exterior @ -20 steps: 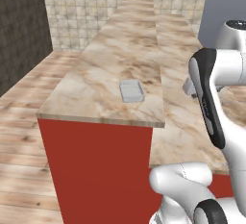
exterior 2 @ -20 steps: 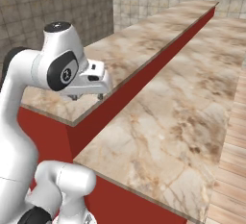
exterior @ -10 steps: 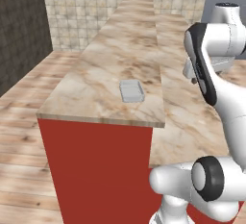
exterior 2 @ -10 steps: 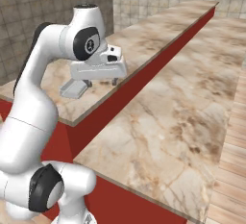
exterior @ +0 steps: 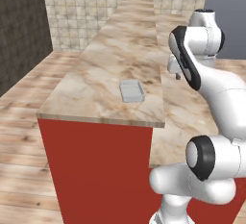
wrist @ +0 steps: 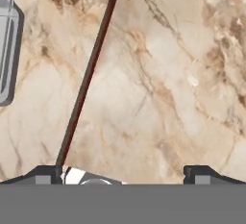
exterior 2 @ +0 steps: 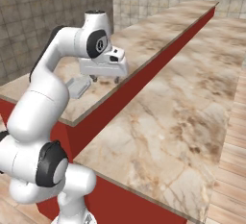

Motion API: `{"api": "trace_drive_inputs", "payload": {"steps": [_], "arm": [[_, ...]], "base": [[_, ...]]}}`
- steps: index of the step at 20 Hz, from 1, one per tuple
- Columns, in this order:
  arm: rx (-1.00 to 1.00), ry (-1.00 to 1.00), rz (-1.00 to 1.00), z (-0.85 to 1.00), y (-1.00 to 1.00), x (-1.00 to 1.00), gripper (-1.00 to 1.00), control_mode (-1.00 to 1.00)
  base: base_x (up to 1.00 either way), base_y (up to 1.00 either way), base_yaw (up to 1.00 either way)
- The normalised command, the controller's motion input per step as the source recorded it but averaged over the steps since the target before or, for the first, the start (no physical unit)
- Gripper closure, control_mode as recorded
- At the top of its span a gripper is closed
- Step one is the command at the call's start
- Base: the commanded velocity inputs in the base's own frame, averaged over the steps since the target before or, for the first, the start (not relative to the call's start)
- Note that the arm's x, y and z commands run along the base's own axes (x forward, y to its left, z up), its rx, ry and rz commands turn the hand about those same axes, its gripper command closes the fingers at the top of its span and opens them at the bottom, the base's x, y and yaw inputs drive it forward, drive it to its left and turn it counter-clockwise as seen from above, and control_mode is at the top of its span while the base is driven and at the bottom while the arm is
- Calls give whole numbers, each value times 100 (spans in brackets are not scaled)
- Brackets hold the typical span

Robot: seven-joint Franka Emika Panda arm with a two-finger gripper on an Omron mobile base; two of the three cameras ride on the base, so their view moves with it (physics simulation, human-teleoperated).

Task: Pick the bowl and tupperware and place them in the sink. Then turn on the water.

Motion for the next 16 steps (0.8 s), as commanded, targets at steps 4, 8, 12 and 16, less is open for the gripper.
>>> {"api": "trace_drive_inputs", "payload": {"steps": [4, 8, 12, 16], "arm": [[1, 0, -15, -9, 47, 33, -100, -100], [1, 0, -9, -6, 50, 21, -100, -100], [0, 2, -1, -5, 31, 33, -100, -100], [-2, 4, 0, -6, 6, 5, -100, -100]], "base": [[0, 0, 0], [0, 0, 0], [0, 0, 0], [0, 0, 0]]}}
